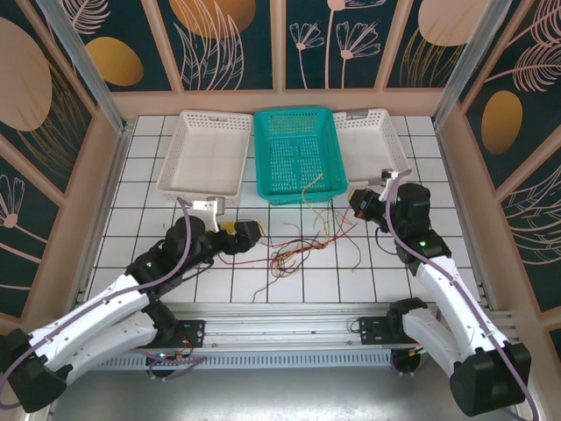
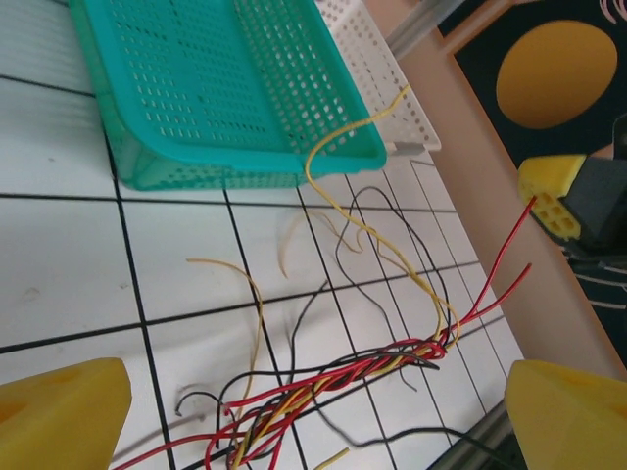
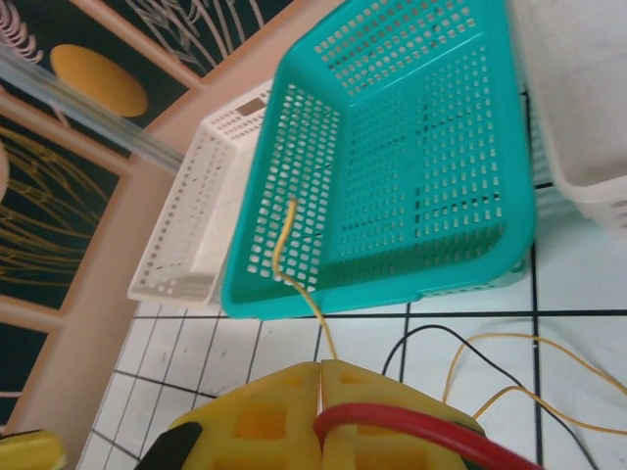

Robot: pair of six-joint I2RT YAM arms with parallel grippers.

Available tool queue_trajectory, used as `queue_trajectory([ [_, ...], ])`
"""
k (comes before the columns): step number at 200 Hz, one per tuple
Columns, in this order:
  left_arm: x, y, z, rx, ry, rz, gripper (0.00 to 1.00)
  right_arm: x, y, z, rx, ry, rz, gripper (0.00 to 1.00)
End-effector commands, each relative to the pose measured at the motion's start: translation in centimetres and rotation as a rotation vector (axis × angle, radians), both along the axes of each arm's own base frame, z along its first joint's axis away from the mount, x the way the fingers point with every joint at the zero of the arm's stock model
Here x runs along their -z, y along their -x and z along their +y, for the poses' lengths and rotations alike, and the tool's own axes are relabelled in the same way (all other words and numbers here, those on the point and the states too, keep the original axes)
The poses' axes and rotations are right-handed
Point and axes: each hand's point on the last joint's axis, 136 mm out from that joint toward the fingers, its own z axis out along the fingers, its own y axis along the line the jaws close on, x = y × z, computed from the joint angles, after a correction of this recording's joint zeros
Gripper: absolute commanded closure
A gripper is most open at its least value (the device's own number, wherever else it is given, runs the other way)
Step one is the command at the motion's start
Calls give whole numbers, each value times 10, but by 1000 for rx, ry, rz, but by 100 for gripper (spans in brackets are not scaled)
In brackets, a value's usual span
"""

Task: Untangle the cables

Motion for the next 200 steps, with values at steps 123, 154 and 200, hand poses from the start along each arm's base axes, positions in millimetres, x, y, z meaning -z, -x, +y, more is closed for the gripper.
queue_trajectory([
  [123,3,25,77,45,-699,136,1,28,-28,-77,311,105,102,100],
  [154,14,31,65,124,-693,170,1,15,-29,-75,288,81,60,100],
  [200,7,34,43,205,-601,132,2,-3,-29,-64,236,34,10,100],
])
